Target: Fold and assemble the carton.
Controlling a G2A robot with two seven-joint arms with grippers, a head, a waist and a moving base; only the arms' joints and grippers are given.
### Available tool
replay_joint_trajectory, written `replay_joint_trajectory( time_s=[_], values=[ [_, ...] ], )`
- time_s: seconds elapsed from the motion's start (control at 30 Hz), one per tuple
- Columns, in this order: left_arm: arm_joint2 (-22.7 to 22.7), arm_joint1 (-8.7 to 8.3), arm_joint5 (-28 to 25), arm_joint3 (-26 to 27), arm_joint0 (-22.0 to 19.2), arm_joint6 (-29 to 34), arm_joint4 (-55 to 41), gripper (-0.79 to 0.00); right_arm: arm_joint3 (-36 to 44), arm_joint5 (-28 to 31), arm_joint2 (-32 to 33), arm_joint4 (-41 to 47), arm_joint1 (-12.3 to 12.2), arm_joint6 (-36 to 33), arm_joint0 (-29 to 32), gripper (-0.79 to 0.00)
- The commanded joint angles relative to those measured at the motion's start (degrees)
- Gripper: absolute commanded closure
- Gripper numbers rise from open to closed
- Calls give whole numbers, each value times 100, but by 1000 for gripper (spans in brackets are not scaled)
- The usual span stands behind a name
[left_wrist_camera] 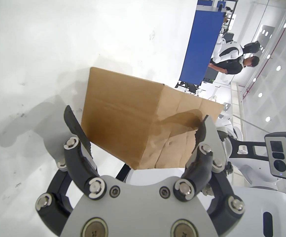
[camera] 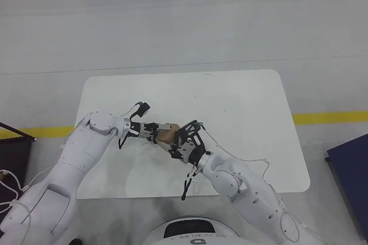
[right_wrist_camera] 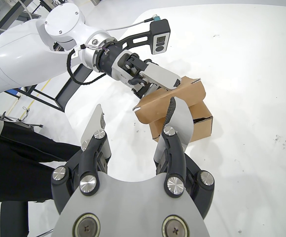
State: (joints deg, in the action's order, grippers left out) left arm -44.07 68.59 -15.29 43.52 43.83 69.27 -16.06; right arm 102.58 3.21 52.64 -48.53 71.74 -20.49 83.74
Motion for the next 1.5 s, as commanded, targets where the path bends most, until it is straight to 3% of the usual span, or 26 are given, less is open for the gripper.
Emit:
replay_joint_trajectory(
  time_s=[0.0, 0.1, 0.47, 0.83, 1.07, 1.47],
  values=[
    [11, 22, -24, -57, -21, 18, -15, -785, -77, -10, -36, 56, 19, -13, -71, -480],
    [25, 50, -45, -132, -50, 35, -25, -785, -194, -31, -78, 136, 48, -20, -172, -471],
    [26, 134, -114, -363, -133, 76, -90, -785, -511, -174, -36, 1041, 151, -36, -384, -314],
    [-34, 195, -168, -570, -204, 87, -197, -785, -604, -526, 121, 1217, 196, 309, -418, -366],
    [-277, 147, -352, -773, -231, 76, -420, -785, -561, -639, 217, 1170, 193, 338, -361, -372],
    [-477, 120, -409, -634, -192, 55, -571, -785, -562, -1019, 58, 848, 256, 318, -474, -376]
  ],
)
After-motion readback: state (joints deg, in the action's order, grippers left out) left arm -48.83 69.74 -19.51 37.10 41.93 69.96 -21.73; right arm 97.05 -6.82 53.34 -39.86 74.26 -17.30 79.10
